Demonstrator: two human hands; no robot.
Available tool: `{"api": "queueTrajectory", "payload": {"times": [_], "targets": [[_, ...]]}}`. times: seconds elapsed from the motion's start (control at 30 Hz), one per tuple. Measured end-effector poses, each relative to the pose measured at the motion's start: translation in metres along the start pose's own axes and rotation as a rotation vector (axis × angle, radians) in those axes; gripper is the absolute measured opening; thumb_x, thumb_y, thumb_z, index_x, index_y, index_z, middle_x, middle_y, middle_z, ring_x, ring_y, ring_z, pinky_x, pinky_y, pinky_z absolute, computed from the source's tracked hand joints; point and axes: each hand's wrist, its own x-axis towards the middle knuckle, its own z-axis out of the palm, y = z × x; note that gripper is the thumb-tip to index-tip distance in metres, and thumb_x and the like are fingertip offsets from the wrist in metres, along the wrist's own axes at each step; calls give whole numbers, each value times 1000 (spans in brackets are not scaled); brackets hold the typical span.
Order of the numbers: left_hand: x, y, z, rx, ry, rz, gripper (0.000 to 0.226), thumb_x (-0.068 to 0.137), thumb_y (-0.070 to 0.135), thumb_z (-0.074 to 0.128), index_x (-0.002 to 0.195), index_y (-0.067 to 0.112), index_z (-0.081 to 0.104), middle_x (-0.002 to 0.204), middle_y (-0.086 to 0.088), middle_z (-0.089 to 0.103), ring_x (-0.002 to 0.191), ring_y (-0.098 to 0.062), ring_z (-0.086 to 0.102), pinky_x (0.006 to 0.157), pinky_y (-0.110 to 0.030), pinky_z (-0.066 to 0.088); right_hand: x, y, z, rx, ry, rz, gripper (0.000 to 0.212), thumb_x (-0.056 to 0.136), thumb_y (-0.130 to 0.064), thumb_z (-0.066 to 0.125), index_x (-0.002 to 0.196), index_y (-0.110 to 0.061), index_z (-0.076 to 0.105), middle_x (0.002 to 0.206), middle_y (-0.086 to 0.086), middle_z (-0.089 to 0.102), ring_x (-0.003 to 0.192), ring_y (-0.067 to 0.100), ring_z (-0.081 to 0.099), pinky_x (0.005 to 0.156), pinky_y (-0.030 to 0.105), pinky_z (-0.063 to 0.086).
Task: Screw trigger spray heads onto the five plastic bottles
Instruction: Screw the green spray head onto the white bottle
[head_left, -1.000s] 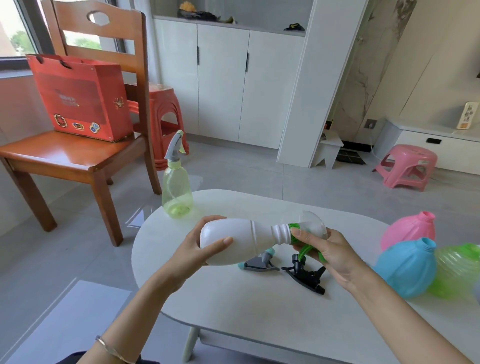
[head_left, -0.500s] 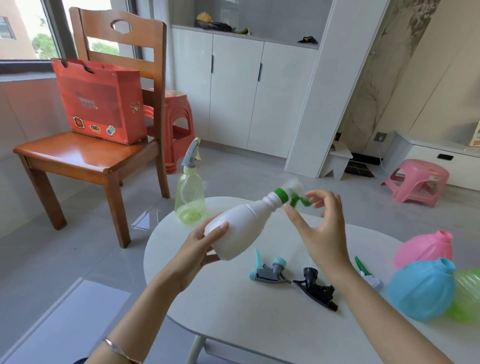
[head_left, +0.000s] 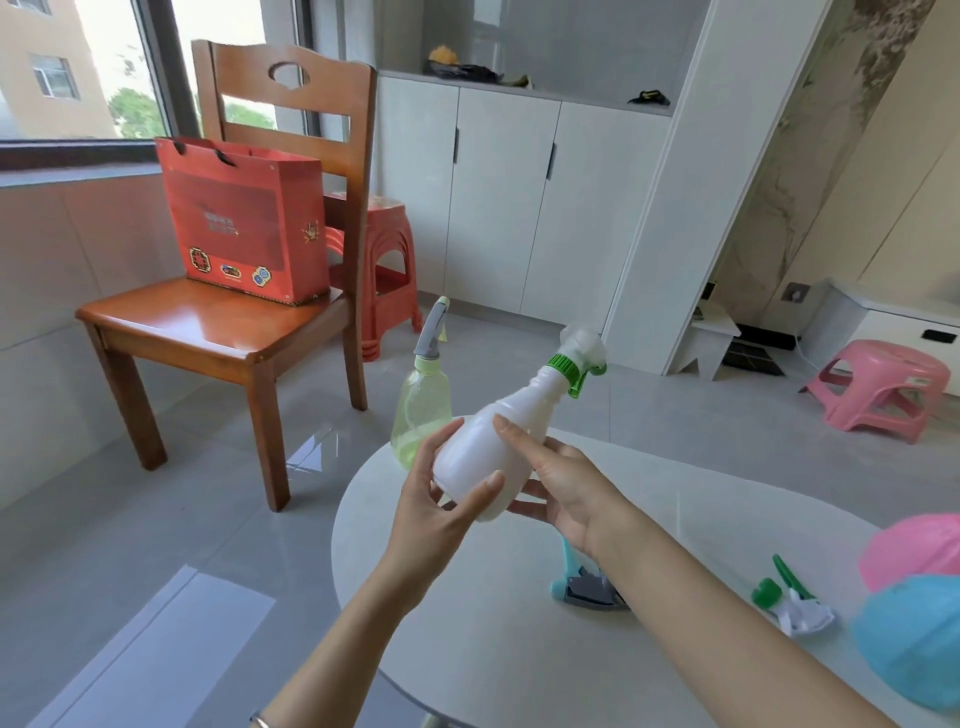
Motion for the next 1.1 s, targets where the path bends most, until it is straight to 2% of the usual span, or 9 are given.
{"api": "queueTrajectory", "payload": {"times": [0.07,0.13,0.2,0.27,0.47,0.67,0.8,0.93,1.1], "targets": [[4,-1,-5,62,4,22,59,74,50,72,127,36,51,118,11,57,100,-5,59,67,-16,52,7,2,0,3,-38,-1,58,67,-47,75,115,-17,61,113,4,68,106,27,64,89,43,54],[15,-1,-12,148,20,48,57,78,56,62,129,35,50,126,13,55,113,1,54,81,-17,50,14,3,-2,-15,-51,-37,57,69,-44,75,118,-18,60,114,3,67,107,24,63,84,38,55],[30,-4,-24,194,90,91,56,82,54,56,131,28,49,132,9,53,123,-5,50,96,-24,44,25,6,-7,-87,-25,-97,55,69,-39,76,118,-21,58,116,-1,65,105,17,62,82,33,55],[47,-10,-38,220,170,119,53,86,51,56,131,25,47,136,4,50,124,-11,49,101,-29,41,38,11,-14,-203,15,-162,49,71,-35,78,114,-25,56,117,-5,63,102,10,61,86,33,54],[78,-48,-68,331,164,-36,89,73,61,56,149,23,28,154,4,33,134,-12,36,104,-28,31,84,24,-23,-328,40,-258,62,70,-30,80,121,-21,46,121,-9,59,111,6,56,77,19,46],[92,-69,-73,398,43,-87,95,74,63,56,153,30,15,158,11,22,139,-3,25,110,-26,23,113,36,-29,-392,-49,-271,54,72,-21,80,116,-23,49,119,-9,61,100,-14,56,71,5,46],[93,-75,-70,389,3,-120,94,74,62,55,153,33,12,160,11,19,143,-6,22,113,-28,23,121,46,-34,-384,-76,-257,55,73,-17,79,119,-23,49,122,-8,60,109,-6,55,75,6,45],[95,-76,-67,352,-2,-118,90,77,57,57,153,31,15,159,8,22,145,-6,21,118,-34,24,124,49,-38,-373,-97,-256,57,74,-19,78,122,-27,49,126,-8,59,116,2,54,89,19,45],[95,-76,-66,366,2,-128,94,73,62,56,152,34,15,159,10,22,145,-7,21,116,-35,26,123,47,-39,-401,-179,-236,60,76,-29,77,127,-41,47,130,-20,55,121,0,49,82,12,42]]}}
